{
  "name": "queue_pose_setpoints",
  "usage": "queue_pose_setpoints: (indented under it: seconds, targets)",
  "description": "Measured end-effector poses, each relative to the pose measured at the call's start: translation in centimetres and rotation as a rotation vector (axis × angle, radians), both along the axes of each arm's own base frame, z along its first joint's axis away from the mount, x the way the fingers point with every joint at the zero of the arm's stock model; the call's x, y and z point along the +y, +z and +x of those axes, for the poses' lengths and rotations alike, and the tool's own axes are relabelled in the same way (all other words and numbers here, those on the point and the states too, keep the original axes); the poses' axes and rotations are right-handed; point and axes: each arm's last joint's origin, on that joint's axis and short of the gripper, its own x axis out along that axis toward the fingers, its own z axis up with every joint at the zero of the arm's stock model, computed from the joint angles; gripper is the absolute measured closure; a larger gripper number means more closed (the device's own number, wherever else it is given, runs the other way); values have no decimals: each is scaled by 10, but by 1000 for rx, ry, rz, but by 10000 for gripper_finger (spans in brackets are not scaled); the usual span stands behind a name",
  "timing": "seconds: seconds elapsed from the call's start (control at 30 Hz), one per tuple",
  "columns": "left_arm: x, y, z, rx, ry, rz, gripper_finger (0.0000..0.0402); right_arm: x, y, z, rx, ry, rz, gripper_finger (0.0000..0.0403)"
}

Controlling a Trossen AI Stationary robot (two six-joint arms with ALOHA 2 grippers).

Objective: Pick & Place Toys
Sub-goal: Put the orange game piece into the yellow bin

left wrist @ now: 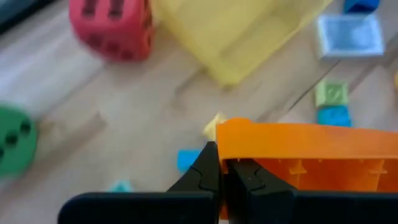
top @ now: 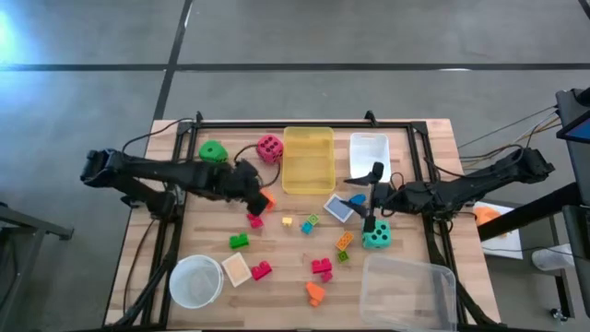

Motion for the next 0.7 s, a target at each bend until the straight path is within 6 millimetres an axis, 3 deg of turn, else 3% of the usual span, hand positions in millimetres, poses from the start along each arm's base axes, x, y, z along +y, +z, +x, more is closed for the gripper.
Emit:
queue_pose_setpoints:
  seconds: [0.2,0.4,0.7]
  targets:
    - [32,-4,22,86,-49,45,401,0,-4,-2,21,-10,106,126]
    - [59,-17,59,179,-133,74,401,0,-11,-3,69,-17,190,126]
    - [79,-27,116,272,-334,165,401,0,-10,-5,62,-19,244,126]
